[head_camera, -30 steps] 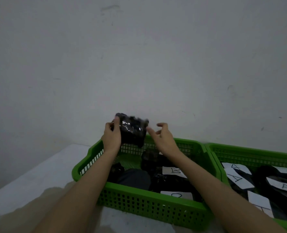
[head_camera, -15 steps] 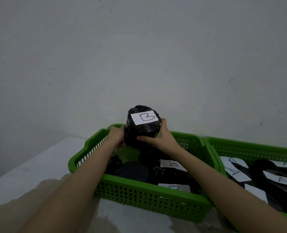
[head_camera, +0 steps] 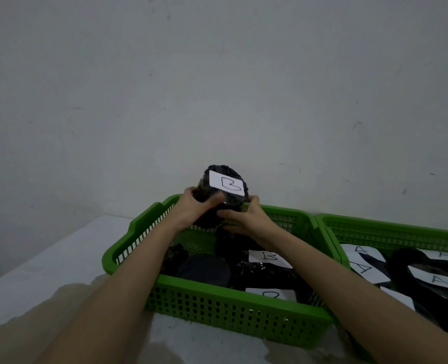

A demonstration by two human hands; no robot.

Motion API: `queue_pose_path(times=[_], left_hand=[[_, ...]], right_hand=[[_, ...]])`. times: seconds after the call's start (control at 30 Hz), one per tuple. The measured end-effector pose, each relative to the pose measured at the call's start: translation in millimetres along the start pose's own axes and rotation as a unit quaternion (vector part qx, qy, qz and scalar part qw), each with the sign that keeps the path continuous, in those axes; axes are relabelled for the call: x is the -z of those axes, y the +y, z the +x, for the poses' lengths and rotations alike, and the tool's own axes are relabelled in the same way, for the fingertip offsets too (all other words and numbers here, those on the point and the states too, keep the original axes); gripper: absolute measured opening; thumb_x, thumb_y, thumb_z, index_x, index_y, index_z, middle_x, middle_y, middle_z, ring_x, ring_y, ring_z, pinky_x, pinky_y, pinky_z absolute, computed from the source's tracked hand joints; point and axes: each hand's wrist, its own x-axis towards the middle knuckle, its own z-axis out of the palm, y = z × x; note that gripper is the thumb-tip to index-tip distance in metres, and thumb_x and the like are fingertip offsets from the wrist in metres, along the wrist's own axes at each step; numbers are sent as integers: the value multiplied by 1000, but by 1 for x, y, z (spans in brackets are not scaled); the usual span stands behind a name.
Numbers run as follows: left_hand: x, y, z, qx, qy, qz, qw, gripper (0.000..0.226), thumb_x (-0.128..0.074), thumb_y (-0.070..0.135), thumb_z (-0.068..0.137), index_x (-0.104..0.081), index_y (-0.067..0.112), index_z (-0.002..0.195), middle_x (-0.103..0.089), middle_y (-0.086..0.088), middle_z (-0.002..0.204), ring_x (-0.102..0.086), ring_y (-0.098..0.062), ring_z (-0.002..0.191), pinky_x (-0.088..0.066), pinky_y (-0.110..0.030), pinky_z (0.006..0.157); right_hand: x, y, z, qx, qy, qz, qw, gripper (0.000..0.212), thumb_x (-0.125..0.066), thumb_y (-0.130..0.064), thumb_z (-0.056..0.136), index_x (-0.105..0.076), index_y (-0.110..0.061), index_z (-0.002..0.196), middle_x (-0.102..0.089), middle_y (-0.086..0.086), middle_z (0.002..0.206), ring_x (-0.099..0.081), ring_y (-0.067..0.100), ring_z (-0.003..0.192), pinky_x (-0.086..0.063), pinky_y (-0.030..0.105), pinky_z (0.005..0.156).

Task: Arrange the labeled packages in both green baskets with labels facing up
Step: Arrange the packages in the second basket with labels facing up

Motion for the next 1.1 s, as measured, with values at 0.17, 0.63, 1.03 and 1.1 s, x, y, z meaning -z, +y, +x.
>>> queue_pose_path(times=[0.17, 0.63, 1.03, 1.1], left_hand=[[0, -15, 4, -18, 72, 108, 991, 107, -85, 28, 61, -21, 4, 143, -46, -15, 142, -43, -30, 133, -38, -37, 107], [8, -22, 0, 187, 2, 346, 919, 101, -66, 47, 77, -13, -3, 148, -41, -21, 147, -45, -30, 132, -38, -36, 106], [8, -21, 0, 181, -25, 410, 894, 90, -14, 70, 85, -64, 3, 117, -60, -19, 130, -54, -31, 122, -39, -41, 106], [9, -20, 0, 187, -32, 407, 894, 94, -14, 75, 81, -66, 4, 114, -63, -18, 126, -56, -31, 119, -40, -40, 106]], right_hand=[[1, 0, 2, -4, -59, -124, 991, 76, -46, 12, 82, -27, -25, 145, -48, 8, 112, -50, 21, 102, -46, 26, 78], [-11, -7, -11, -52, -187, -289, 938, 44, -63, -30, 85, -49, -15, 124, -53, 3, 109, -53, 14, 96, -47, 27, 84], [-15, -16, -21, -58, -324, -247, 911, 32, -67, 3, 77, -51, -24, 82, -59, 2, 82, -55, 22, 81, -43, 32, 76], [-15, -16, -22, -59, -343, -257, 902, 36, -64, 8, 78, -52, -24, 91, -61, 3, 89, -57, 18, 80, -46, 32, 79]])
